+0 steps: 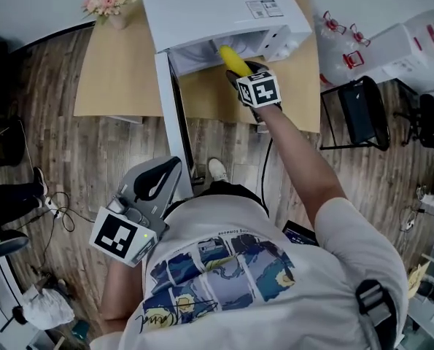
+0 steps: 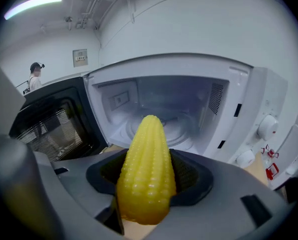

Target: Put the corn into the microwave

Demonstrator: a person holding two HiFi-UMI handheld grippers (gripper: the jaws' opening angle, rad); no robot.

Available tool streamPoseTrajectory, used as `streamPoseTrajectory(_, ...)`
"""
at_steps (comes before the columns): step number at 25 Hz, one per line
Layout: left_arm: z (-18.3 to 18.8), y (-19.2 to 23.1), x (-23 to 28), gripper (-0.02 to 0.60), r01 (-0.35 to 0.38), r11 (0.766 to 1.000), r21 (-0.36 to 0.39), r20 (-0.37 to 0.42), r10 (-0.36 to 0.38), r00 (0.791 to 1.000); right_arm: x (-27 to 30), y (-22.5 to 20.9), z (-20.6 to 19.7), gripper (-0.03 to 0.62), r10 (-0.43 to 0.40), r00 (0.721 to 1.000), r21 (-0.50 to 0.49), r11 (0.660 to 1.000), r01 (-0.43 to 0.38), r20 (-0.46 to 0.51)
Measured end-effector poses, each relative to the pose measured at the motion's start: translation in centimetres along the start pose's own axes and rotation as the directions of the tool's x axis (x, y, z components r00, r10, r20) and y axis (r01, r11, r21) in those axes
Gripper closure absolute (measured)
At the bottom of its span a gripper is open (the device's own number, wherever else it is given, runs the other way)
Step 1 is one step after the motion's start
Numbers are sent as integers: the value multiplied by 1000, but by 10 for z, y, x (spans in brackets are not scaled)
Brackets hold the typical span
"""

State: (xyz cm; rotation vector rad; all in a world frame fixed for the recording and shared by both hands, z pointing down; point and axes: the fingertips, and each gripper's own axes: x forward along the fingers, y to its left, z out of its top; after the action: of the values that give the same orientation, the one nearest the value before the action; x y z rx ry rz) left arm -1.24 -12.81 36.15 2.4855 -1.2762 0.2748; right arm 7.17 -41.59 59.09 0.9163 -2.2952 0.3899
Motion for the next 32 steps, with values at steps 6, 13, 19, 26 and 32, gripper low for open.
streamPoseTrajectory(6, -4, 6, -6, 571, -123, 991, -47, -4, 123, 992, 43, -17, 11, 345, -4, 1000, -16, 1000, 4, -9)
streamPoseTrajectory(13, -10, 11, -8, 571, -213, 974, -84, -27, 211, 977, 78, -39, 31, 345, -39, 999, -16, 999, 39, 9)
streamPoseTrajectory(19, -10, 16, -4, 571, -249, 964, -98, -49, 245, 968, 105, -52, 42, 345, -66, 998, -20, 998, 66, 15)
streamPoseTrajectory(26, -16, 25, -3, 572, -275, 955, -109, -80, 267, 960, 125, -59, 46, 345, -107, 994, -63, 992, 107, 13)
streamPoseTrajectory(32, -17, 32, 0, 572, -271, 955, -118, -91, 261, 961, 129, -61, 52, 345, -115, 993, -62, 991, 117, 27)
